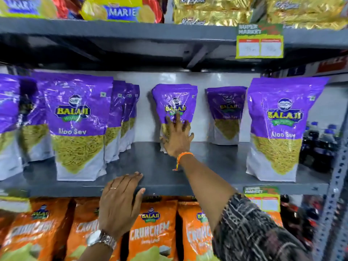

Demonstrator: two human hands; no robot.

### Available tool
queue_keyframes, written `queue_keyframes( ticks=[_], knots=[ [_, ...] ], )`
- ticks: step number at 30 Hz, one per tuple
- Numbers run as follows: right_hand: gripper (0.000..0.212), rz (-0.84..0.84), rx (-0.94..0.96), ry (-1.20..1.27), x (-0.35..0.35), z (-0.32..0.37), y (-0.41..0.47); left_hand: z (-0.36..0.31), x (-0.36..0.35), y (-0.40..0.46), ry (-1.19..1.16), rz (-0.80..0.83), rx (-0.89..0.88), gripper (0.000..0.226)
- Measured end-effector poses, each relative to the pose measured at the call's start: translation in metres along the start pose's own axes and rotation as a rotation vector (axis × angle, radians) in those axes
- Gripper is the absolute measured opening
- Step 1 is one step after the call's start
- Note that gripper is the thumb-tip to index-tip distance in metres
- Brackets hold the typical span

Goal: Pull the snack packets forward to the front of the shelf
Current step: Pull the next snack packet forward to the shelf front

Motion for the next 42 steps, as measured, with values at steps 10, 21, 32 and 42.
queue_keyframes(
  ticks=[10, 21, 32, 42],
  knots=[
    [0.086, -0.012, -0.057, -0.008, -0.023, 0.004, 0.013, 0.006, -0.018, -0.003, -0.015, -0.089, 0.0, 0.042],
    [0.077, -0.01, -0.031, 0.025, 0.005, 0.017, -0.021, 0.006, -0.017, -0.004, 0.001, -0.083, -0.016, 0.04],
    [0.078, -0.07, 0.016, 0.003, 0.05, 0.032, -0.088, -0.002, -0.001, -0.004, -0.009, -0.009, 0.023, 0.038],
    [0.08, -0.172, 0.046, -0.092, 0.073, 0.04, -0.128, -0.003, 0.002, -0.004, -0.008, 0.085, 0.046, 0.042]
  ],
)
Point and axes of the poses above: each hand's wrist, its own y-axis towards the middle knuckle, its own x-axis out of the back of the hand, z = x × y, the point moved 3 cm from there along y, towards the middle knuckle
